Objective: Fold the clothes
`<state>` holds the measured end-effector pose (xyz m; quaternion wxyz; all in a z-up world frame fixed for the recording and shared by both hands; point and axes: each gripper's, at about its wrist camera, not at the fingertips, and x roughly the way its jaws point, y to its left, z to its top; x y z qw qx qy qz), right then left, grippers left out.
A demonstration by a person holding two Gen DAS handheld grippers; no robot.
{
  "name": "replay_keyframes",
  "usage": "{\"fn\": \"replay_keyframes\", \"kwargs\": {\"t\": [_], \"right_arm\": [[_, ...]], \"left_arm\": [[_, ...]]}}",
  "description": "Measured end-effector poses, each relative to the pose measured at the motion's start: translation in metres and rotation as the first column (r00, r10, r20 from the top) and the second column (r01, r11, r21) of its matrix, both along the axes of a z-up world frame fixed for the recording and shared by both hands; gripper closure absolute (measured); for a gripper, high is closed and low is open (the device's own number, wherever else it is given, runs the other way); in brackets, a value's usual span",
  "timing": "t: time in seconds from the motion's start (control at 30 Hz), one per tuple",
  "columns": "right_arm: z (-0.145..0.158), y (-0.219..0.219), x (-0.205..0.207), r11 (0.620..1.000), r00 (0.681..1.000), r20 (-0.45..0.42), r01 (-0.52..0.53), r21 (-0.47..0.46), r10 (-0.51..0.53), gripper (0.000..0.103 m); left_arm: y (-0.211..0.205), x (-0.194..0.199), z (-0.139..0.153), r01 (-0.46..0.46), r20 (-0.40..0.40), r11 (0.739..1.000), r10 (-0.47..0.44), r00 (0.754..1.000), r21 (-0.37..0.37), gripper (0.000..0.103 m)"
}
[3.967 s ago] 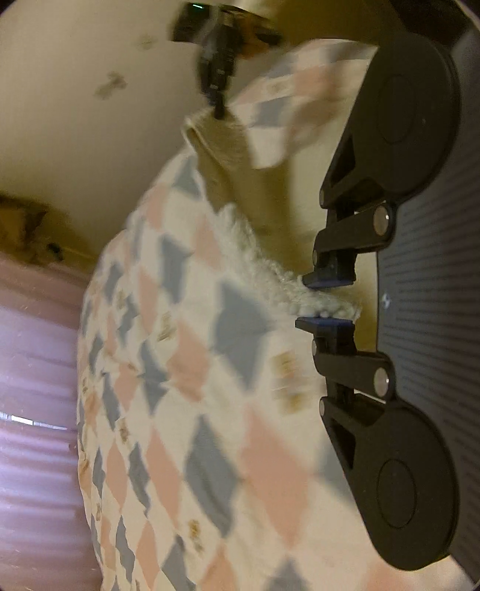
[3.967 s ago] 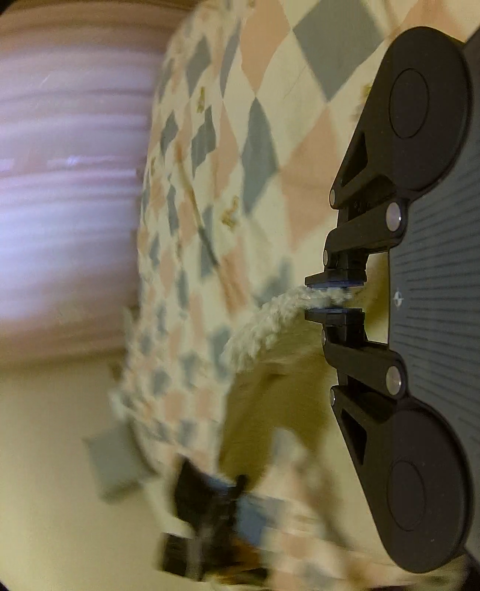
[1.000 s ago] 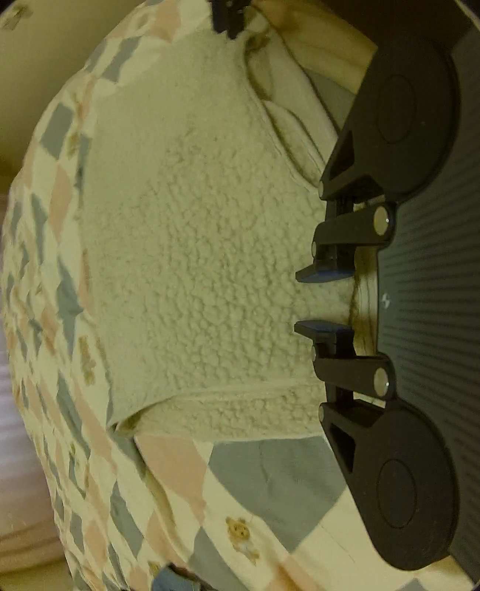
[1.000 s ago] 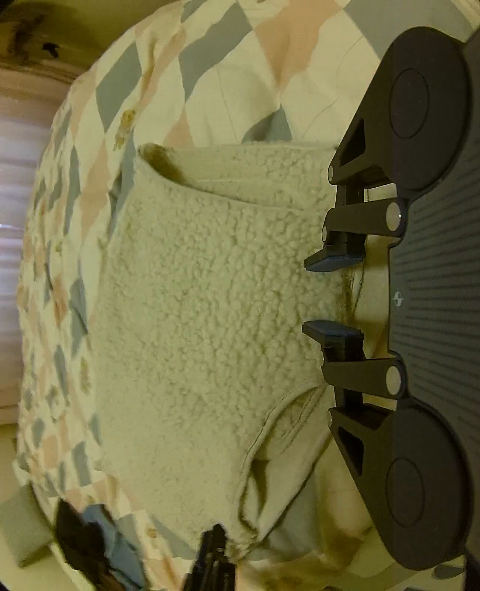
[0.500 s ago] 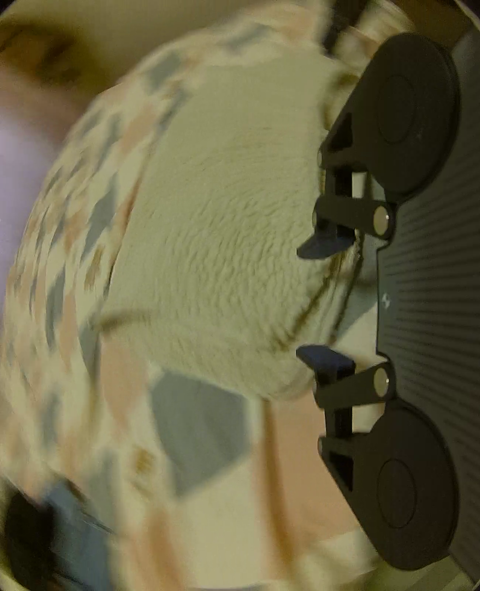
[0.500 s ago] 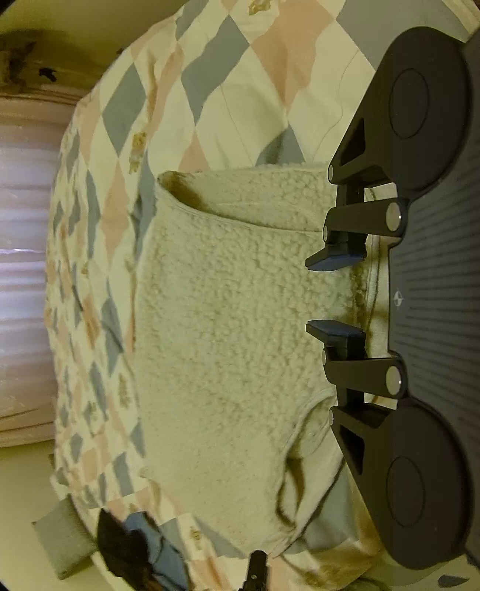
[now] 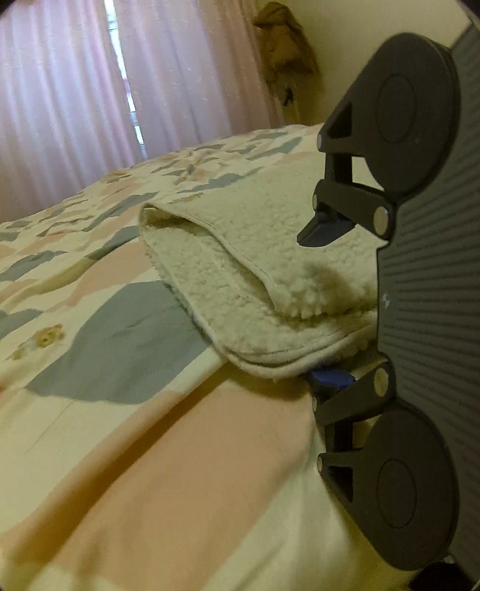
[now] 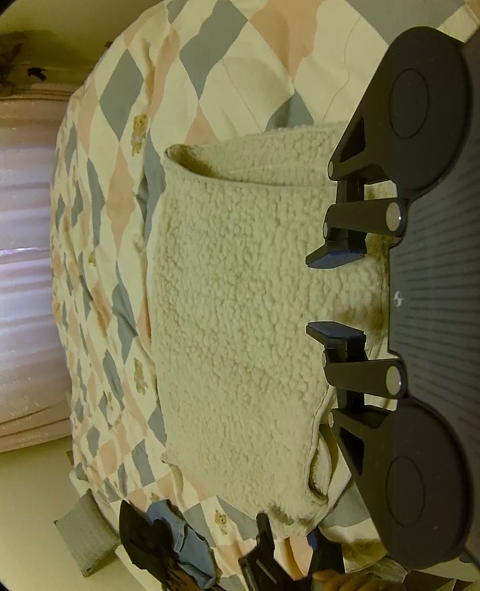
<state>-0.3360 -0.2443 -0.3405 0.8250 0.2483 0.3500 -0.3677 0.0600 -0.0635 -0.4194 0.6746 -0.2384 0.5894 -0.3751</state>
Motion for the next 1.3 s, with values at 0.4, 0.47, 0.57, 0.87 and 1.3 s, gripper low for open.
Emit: {"fn": "replay_keyframes", "kwargs": {"t": [0.4,0.47,0.57,0.87,1.3], "right_arm": [[-0.016,-0.015,0.009,0.995,0.997,0.026,0.073,0.073,-0.075,0.068],[-0.027,-0.020,0.006,0.987,0.994,0.023,0.099,0.130,-0.103,0.071],[-0.034,-0.027,0.001,0.972,0.988,0.048,0.133,0.192,-0.145,0.072],[-0.026,-0.052,-0.059,0.892,0.896,0.271,0.232,0.387,-0.351,0.073],[-0.063,-0.132,-0.109,0.755,0.671,0.547,0.030,0.655,-0.501,0.008]], "left_arm": [[-0.031,-0.016,0.026,0.202,0.299,0.971,-0.232,0.926,0.128,0.081],[-0.041,-0.029,0.047,0.254,0.411,0.948,-0.313,0.856,0.192,0.083],[-0.061,-0.063,0.088,0.332,0.601,0.904,-0.428,0.675,0.270,0.084],[-0.127,-0.227,0.147,0.634,0.844,0.609,-0.517,-0.138,0.477,0.084],[-0.136,-0.319,0.065,0.710,0.713,0.274,-0.544,-0.442,0.649,0.085]]}}
